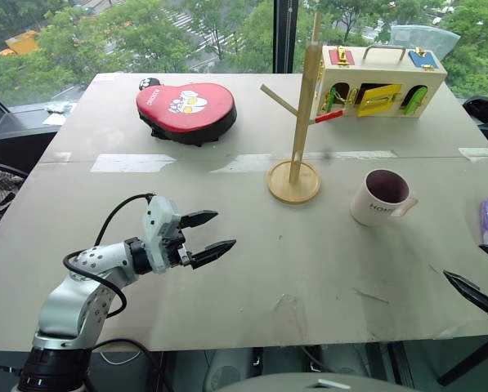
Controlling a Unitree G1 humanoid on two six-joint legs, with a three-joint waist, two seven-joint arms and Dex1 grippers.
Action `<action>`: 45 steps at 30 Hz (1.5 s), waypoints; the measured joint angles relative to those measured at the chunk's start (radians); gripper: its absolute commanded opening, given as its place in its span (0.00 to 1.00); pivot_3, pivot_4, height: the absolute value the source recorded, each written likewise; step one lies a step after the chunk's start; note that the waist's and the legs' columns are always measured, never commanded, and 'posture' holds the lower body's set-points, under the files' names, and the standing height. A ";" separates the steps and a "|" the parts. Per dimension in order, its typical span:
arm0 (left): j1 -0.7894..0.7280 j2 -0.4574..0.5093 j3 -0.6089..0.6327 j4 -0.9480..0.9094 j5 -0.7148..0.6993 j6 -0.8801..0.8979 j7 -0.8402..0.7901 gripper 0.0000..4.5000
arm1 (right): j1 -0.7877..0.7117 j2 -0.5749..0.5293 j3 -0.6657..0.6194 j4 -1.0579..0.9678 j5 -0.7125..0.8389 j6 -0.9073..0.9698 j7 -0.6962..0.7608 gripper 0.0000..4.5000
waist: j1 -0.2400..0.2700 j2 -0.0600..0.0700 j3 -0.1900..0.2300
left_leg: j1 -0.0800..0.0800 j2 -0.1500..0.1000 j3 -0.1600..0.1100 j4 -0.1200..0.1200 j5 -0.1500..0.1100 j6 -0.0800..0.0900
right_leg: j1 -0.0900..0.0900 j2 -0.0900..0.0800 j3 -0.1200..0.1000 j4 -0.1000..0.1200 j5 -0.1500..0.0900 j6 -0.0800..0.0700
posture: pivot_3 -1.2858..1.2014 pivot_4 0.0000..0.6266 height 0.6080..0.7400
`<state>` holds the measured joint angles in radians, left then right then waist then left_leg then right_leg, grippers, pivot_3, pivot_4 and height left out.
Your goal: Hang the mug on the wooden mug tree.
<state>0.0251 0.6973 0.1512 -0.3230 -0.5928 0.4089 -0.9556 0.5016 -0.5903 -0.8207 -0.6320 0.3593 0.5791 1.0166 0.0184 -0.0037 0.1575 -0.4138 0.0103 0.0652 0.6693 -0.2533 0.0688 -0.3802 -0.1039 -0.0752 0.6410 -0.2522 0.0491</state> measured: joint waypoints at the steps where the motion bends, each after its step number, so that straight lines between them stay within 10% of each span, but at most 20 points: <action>1: 0.000 0.000 0.000 0.000 0.000 0.000 0.000 0.96 | 0.000 0.000 0.000 0.000 0.000 0.000 0.000 0.99 | 0.000 0.000 0.000 | 0.000 0.000 0.000 0.000 0.000 0.000 | 0.000 0.000 0.000 0.000 0.000 0.000 | 0.52 0.24 0.93; 10: -0.089 -0.051 -0.007 -0.071 -0.081 0.019 -0.033 0.96 | -0.239 0.208 0.272 0.029 -0.099 0.024 -0.434 0.99 | -0.004 -0.001 -0.002 | 0.000 -0.001 0.002 0.000 0.000 0.000 | -0.001 0.000 0.002 0.000 0.001 0.001 | 0.52 0.24 0.93; 27: -0.041 0.008 -0.040 -0.191 -0.157 0.025 -0.163 0.96 | -0.459 0.257 0.489 0.234 -0.180 -0.020 -0.684 0.99 | -0.006 0.000 -0.001 | 0.000 0.000 0.004 -0.001 0.001 0.000 | -0.002 0.008 0.004 0.001 0.001 0.002 | 0.52 0.24 0.93; 38: 0.002 0.003 -0.045 -0.259 -0.158 0.024 -0.131 1.00 | -0.546 0.256 0.552 0.459 -0.212 -0.172 -0.705 0.00 | -0.006 0.000 -0.001 | 0.000 0.000 0.006 -0.001 0.001 0.000 | -0.003 0.009 0.005 0.001 0.001 0.002 | 0.52 0.24 0.93; 45: 0.009 -0.059 -0.045 -0.245 -0.138 -0.017 -0.085 1.00 | -0.559 0.187 0.572 0.504 -0.183 -0.307 -0.585 0.00 | -0.006 0.001 -0.001 | 0.001 0.000 0.007 -0.001 0.001 0.000 | -0.003 0.009 0.006 0.001 0.001 0.002 | 0.52 0.24 0.93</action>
<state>0.0343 0.6378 0.1063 -0.5678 -0.7310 0.3920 -1.0408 -0.0574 -0.4038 -0.2490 -0.1283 0.1764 0.2726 0.4317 0.0125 -0.0030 0.1570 -0.4132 0.0103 0.0718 0.6687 -0.2527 0.0691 -0.3828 -0.0947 -0.0691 0.6420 -0.2507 0.0515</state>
